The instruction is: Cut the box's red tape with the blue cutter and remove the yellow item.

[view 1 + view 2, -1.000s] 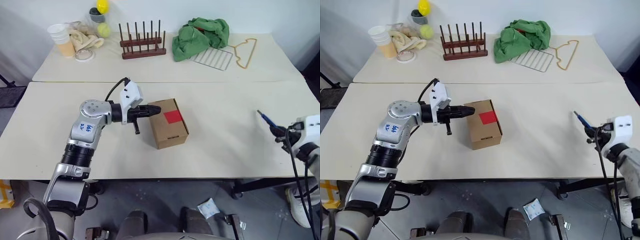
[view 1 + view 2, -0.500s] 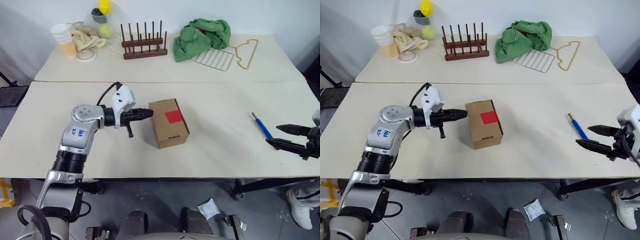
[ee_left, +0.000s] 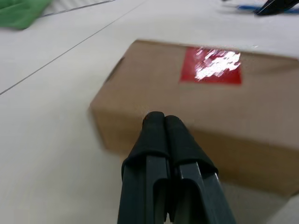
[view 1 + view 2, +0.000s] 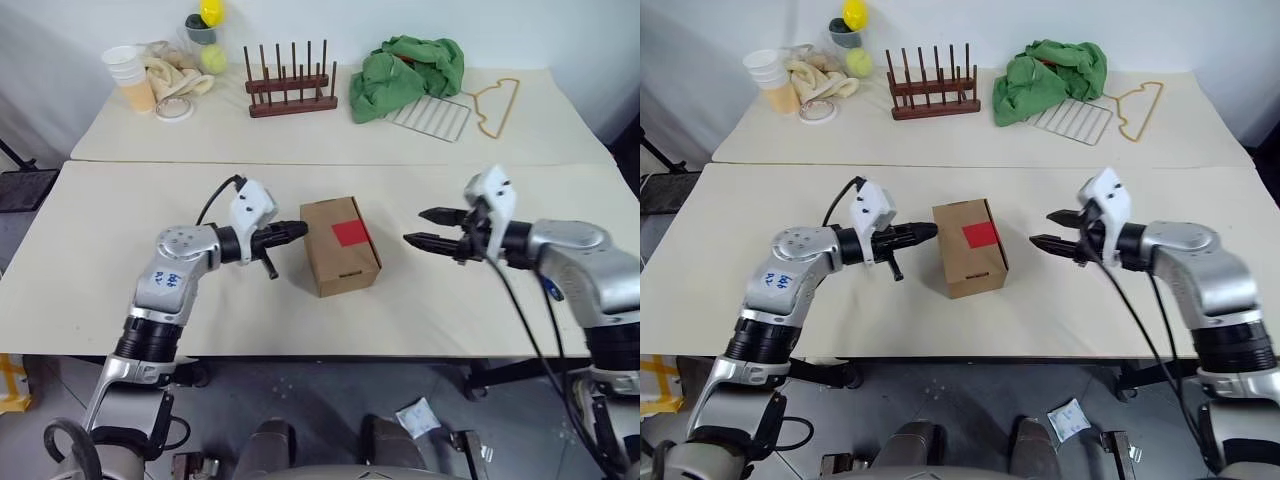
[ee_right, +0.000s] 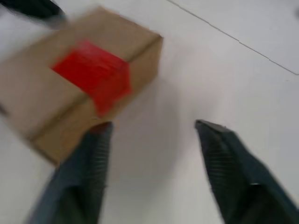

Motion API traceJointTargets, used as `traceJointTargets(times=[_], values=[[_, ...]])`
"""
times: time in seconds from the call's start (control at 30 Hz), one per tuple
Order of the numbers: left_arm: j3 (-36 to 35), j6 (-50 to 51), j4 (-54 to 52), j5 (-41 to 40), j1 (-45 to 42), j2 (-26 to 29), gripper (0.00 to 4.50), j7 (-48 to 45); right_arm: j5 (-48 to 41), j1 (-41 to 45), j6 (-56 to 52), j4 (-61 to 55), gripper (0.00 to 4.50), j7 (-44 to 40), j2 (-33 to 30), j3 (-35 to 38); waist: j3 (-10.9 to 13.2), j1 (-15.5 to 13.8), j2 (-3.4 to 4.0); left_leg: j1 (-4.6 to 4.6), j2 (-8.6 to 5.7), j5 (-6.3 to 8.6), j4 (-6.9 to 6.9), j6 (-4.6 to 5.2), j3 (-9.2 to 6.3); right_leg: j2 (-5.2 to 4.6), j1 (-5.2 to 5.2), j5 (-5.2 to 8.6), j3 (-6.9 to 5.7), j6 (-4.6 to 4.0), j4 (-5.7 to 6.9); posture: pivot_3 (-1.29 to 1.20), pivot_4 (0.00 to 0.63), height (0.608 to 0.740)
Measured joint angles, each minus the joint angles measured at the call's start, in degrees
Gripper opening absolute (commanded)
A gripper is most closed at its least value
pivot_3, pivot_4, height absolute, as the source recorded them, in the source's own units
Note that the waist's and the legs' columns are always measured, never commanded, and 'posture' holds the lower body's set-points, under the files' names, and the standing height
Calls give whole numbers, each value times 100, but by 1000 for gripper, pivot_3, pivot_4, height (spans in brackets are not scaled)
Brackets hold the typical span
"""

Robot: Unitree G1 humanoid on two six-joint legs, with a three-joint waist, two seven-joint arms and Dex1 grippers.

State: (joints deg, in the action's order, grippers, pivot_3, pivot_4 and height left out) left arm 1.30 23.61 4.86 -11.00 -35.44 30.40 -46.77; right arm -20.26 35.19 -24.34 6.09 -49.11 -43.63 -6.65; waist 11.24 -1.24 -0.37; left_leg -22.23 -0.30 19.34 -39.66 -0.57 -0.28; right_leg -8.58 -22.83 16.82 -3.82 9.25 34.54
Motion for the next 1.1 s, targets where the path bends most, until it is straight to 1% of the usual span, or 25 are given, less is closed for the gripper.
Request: traceJointTargets(times=[0.07,0.1,0.17,0.2,0.27,0.37,0.53,0.7,0.83,1.1], values=[[-101,205,-20,14,156,397,0,-22,519,8,658,418,1201,150,281,-165,0,39,0,3,2,0,2,0,1,2,-1,0,-1,0,3,0,150,740],[-107,300,-36,20,215,484,0,-30,681,6,844,559,785,181,389,-243,-1,66,2,5,2,0,4,0,2,1,0,0,0,0,6,0,150,740],[3,466,-145,21,351,391,0,-25,985,6,1183,771,91,198,638,-432,-1,49,3,5,2,0,0,0,-2,0,0,0,-1,0,13,0,150,740],[83,520,-180,11,393,279,0,-12,1065,5,1269,796,15,183,733,-495,-1,39,2,2,1,0,-3,0,-3,0,0,0,-1,0,13,0,150,740],[240,635,-181,4,423,-33,0,87,1199,6,1410,787,15,149,883,-616,-1,22,2,2,1,0,-8,0,-4,0,0,0,-2,0,16,0,150,740],[345,657,-181,7,404,-257,0,216,1328,5,1397,699,15,93,932,-659,-1,34,2,3,2,0,-8,0,-4,1,0,0,-1,0,19,0,150,740],[442,759,-183,10,328,-483,0,410,1298,-94,657,-178,15,-190,980,-722,-1,82,2,5,3,0,-7,-1,-5,1,0,0,-1,0,23,0,150,740],[465,846,-204,8,333,-443,0,361,1296,-368,-188,-888,15,-389,852,-866,-1,91,2,5,1,0,-8,-1,-6,1,0,0,-2,0,25,0,150,740],[494,961,-311,4,425,-298,0,275,1214,-552,-759,-1488,15,-501,721,-876,-1,114,2,5,2,0,-7,-1,-6,1,0,0,-2,0,25,0,150,740],[496,1086,-497,-11,484,-176,0,182,1055,-687,-1147,-2012,15,-610,525,-857,-1,110,2,6,2,1,-7,-1,-7,1,0,0,-1,-1,25,0,150,740]])
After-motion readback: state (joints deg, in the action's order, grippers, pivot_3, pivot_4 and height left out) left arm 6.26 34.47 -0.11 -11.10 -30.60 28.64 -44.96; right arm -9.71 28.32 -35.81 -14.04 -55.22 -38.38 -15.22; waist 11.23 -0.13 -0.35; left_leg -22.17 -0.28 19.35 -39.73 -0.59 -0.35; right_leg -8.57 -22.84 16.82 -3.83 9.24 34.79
